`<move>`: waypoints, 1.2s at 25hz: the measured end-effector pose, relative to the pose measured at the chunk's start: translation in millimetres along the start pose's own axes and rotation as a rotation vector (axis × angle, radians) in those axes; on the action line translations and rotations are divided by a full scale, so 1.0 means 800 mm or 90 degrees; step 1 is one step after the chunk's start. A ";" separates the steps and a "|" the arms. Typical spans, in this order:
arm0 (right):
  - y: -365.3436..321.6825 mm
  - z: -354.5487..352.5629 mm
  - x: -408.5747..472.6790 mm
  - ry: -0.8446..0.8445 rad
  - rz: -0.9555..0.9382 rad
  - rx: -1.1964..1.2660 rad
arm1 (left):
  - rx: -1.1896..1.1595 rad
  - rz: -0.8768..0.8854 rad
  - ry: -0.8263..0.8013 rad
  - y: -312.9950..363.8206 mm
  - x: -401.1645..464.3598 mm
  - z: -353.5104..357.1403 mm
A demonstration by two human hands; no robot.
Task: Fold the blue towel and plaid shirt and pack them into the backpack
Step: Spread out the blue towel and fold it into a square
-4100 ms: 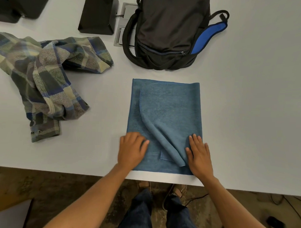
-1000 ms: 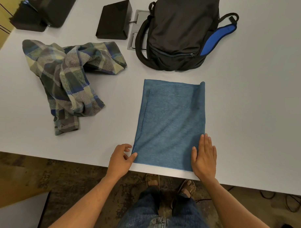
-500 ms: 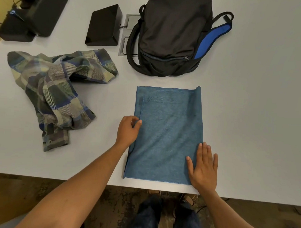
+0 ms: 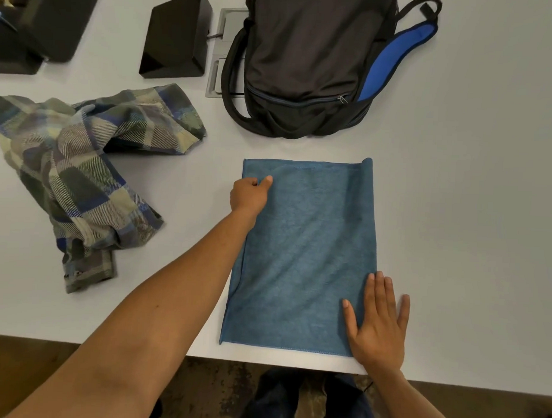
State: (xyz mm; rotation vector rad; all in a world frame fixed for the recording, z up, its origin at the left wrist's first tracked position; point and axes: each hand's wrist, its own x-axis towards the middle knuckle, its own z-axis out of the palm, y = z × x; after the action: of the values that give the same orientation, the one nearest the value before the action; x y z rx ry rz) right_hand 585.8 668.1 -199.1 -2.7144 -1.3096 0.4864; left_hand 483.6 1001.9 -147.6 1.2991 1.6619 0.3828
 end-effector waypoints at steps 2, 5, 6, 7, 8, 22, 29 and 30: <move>0.000 0.000 -0.001 -0.003 0.000 -0.002 | -0.042 0.000 0.018 0.004 0.009 0.003; -0.001 -0.001 0.000 -0.001 0.003 0.001 | -0.090 0.012 0.053 0.010 0.019 -0.002; -0.002 -0.002 0.000 0.001 0.004 0.004 | -0.099 0.015 0.061 0.011 0.023 -0.006; -0.002 -0.002 0.000 0.002 0.003 0.006 | -0.102 0.017 0.070 0.011 0.027 -0.010; -0.002 -0.003 0.001 0.002 0.004 0.007 | -0.099 0.019 0.078 0.012 0.030 -0.015; -0.002 -0.006 -0.001 -0.005 0.000 0.004 | 0.142 0.021 0.066 -0.029 -0.002 -0.028; -0.002 -0.006 -0.001 0.001 0.001 0.015 | 0.275 0.088 0.049 -0.069 -0.029 -0.040; -0.002 -0.006 -0.001 0.000 -0.001 0.014 | 0.303 0.091 0.061 -0.072 -0.030 -0.043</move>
State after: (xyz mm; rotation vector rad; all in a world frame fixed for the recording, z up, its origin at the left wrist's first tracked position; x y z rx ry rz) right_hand 585.6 668.8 -194.2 -2.6954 -1.2977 0.4973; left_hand 421.7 968.9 -161.0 1.7804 1.8125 0.1348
